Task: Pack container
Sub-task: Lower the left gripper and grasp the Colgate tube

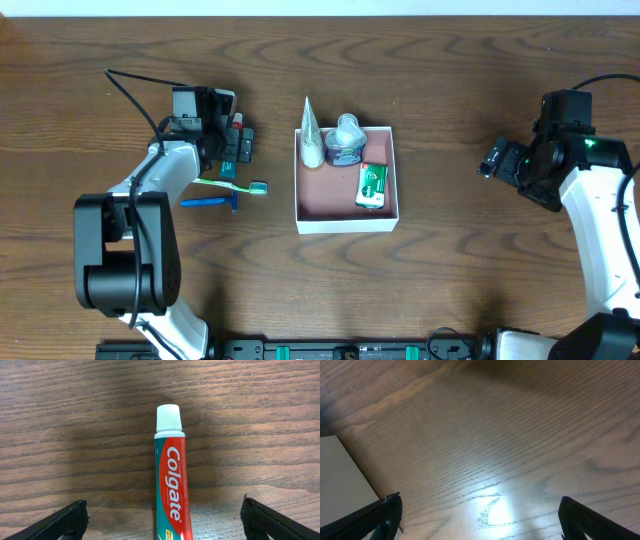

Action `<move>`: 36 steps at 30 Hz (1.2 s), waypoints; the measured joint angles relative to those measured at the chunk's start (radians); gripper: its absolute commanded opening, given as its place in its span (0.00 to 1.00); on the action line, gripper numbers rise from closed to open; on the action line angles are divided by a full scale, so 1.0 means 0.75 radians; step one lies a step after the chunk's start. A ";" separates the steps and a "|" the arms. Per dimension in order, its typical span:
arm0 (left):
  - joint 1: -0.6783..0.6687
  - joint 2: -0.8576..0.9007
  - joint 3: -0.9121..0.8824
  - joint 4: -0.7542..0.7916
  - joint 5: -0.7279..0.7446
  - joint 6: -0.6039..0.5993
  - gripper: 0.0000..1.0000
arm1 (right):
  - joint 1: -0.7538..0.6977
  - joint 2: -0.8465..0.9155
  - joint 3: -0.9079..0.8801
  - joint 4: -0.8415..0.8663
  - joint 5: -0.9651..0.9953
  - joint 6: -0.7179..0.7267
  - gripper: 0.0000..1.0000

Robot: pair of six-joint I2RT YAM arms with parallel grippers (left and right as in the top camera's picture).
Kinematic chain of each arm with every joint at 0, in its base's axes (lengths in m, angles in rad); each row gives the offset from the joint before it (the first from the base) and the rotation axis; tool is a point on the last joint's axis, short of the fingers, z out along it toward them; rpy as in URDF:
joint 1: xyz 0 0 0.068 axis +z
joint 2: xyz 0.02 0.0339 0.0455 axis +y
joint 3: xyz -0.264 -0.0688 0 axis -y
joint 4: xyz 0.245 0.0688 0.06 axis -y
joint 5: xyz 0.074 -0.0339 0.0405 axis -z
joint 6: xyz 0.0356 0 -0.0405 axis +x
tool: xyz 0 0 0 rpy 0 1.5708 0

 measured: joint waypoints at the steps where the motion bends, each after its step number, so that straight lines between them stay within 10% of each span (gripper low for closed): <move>1: 0.000 0.005 0.000 0.005 0.000 -0.001 0.95 | 0.000 0.000 0.000 0.000 0.000 0.000 0.99; 16: 0.000 0.055 0.000 0.022 -0.004 -0.002 0.39 | 0.000 -0.001 0.000 0.001 0.000 0.000 0.99; 36: -0.009 0.086 -0.001 0.026 -0.002 -0.008 0.46 | 0.000 -0.001 0.000 0.000 0.000 0.000 0.99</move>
